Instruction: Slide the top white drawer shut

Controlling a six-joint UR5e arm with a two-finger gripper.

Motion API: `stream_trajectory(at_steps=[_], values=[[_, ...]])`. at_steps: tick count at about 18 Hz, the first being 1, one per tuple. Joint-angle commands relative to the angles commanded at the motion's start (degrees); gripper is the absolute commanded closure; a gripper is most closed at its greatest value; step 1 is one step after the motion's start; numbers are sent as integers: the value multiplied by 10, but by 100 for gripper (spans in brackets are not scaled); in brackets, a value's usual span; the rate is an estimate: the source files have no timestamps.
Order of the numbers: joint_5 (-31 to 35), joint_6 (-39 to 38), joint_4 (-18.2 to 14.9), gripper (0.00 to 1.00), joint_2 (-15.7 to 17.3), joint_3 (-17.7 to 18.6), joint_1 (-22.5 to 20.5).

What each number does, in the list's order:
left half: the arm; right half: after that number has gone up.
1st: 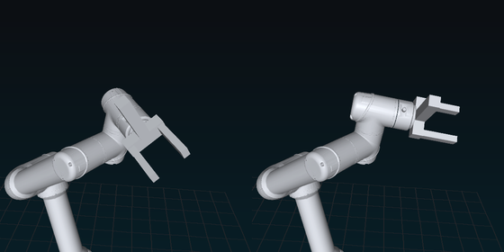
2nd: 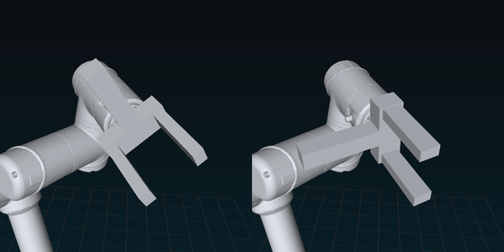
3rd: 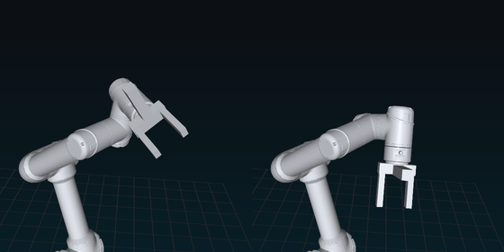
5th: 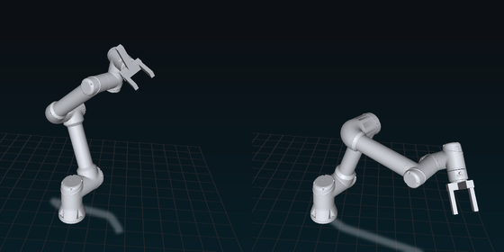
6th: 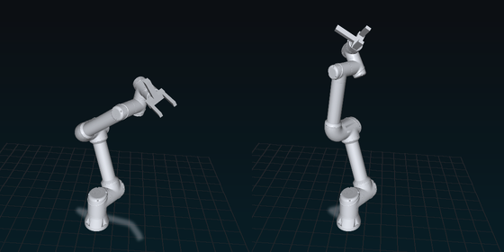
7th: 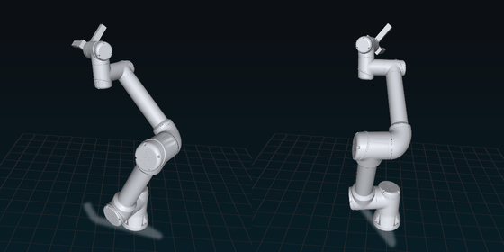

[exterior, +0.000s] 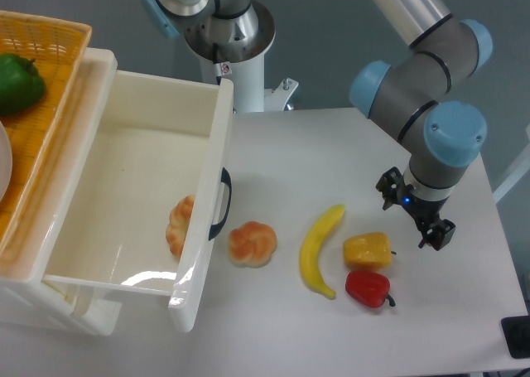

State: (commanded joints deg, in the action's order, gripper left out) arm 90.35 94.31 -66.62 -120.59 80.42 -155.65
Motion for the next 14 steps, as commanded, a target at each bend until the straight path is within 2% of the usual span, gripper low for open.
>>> stream_trajectory(at_steps=[6, 10, 14], values=[[-3, -5, 16, 0, 0, 17, 1], [-31, -11, 64, 0, 10, 62, -5], [-35, -88, 63, 0, 16, 65, -4]])
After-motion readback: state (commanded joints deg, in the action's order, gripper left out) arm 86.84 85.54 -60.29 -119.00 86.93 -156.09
